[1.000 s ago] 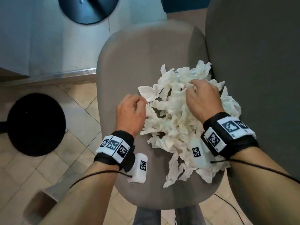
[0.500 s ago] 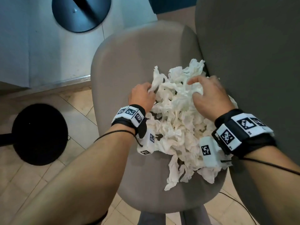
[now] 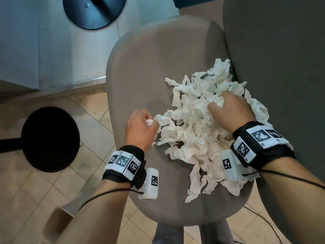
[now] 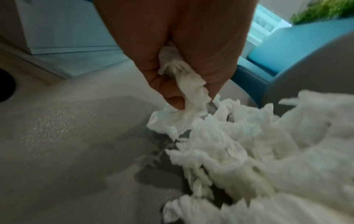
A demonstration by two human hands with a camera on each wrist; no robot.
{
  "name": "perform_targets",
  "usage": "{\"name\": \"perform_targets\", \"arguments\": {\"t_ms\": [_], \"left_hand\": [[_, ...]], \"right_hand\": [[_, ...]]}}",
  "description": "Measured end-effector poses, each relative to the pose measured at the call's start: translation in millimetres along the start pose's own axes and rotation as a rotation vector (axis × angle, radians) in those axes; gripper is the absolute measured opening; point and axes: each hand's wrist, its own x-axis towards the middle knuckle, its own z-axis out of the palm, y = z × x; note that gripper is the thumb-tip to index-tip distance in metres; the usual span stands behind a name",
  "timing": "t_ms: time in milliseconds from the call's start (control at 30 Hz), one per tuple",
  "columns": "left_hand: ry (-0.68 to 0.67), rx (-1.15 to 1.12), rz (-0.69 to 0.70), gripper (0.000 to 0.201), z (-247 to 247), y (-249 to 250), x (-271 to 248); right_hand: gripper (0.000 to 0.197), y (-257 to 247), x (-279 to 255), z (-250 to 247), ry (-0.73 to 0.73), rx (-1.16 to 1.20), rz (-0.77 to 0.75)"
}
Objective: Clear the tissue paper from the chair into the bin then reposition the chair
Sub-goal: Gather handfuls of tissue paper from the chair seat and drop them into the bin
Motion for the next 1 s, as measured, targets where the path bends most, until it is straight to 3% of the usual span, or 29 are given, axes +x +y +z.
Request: {"name": "perform_targets", "arguments": {"t_ms": [33, 167, 267, 367, 533, 633, 700, 800, 867, 1000], "left_hand": [[-0.045, 0.033, 0.021, 0.007, 5, -2, -2], [-0.184, 0.115, 0.118, 0.044, 24, -9, -5], [-0.196, 0.172, 0.095, 0.032, 30, -9, -4], [-0.09, 0.095, 0.061, 0.025, 20, -8, -7], [0.076, -0.147, 0.035, 0.027, -9, -6, -23], [0.123, -0.242, 0.022, 0.041, -22, -2, -38], [0.149, -0.298, 0.011, 0.036, -28, 0, -48], [0.104, -0.518, -0.087, 0.012, -29, 1, -60], [0.058, -0.646, -0.141, 0.021, -31, 4, -68], [0.011, -0.724, -0.115, 0.029, -40, 15, -81]], "right_hand": [[0.027, 1, -3, -2, 0.03, 0.041, 0.001], [0.025, 4, -20, -14, 0.164, 0.151, -0.064], [0.012, 10, -30, -20, 0.278, 0.239, -0.127], [0.015, 14, -40, -27, 0.355, 0.329, -0.121], [0.029, 14, -53, -35, 0.308, 0.628, -0.112], [0.018, 12, -62, -39, 0.249, 0.805, -0.068], [0.014, 10, -68, -40, 0.225, 0.868, -0.047], [0.025, 12, -77, -40, 0.211, 0.897, -0.072], [0.039, 13, -81, -39, 0.204, 0.928, -0.081], [0.041, 17, -89, -37, 0.217, 0.971, -0.094]]}}
